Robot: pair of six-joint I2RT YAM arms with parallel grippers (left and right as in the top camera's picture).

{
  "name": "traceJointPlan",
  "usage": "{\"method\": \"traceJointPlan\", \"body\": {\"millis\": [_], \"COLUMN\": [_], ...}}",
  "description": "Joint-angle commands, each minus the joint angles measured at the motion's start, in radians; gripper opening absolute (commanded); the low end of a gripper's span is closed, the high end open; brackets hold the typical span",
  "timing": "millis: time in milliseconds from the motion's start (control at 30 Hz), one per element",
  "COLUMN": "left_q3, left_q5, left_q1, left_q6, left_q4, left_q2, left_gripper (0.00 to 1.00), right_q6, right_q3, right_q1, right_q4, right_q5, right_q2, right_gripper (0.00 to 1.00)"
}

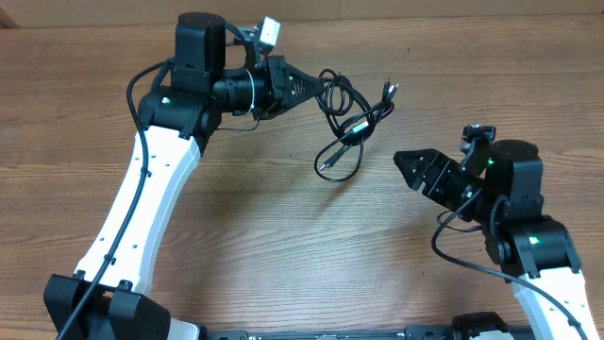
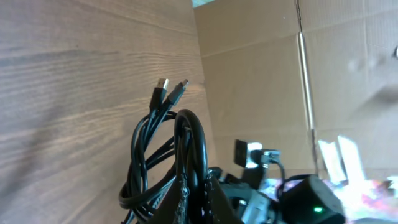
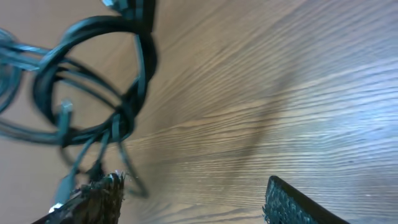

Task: Untangle cables

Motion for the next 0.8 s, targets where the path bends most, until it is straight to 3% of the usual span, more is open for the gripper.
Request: {"method": "traceJointPlan", "body": {"millis": [0, 200, 400, 533, 767], "left_q3": [0.028, 0.028, 0.028, 0.028, 0.028], "left_q5": [0.038, 0.037, 0.037, 0.048, 0.203], "left_q1": [-0.006, -0.007, -0.007, -0.007, -0.007], "left_q6": [-0.121, -0.183, -0.182, -0.12, 0.003], "left_q4": [0.008, 0.015, 0.023, 0.03, 0.113], "left_q2": [-0.032, -0.032, -0.032, -0.032, -0.032], "left_gripper": [0.04, 0.04, 0.04, 0.04, 0.04], "right_q6": [-0.011, -0.01, -0.01, -0.01, -0.01], "right_q3": [-0.007, -0.007, -0.007, -0.007, -0.007], "right_q1": [-0.001, -0.001, -0.001, -0.001, -0.001], "right_q4": [0.012, 0.047, 0.108, 0.13, 0.134], "right_q5": [0.05, 0.026, -0.124, -0.174, -0.134], "right_q2": [0.03, 0.073, 0.078, 0.077, 0.078], "right_gripper": [0.71, 0.7, 0.66, 0.66, 0.66]}}
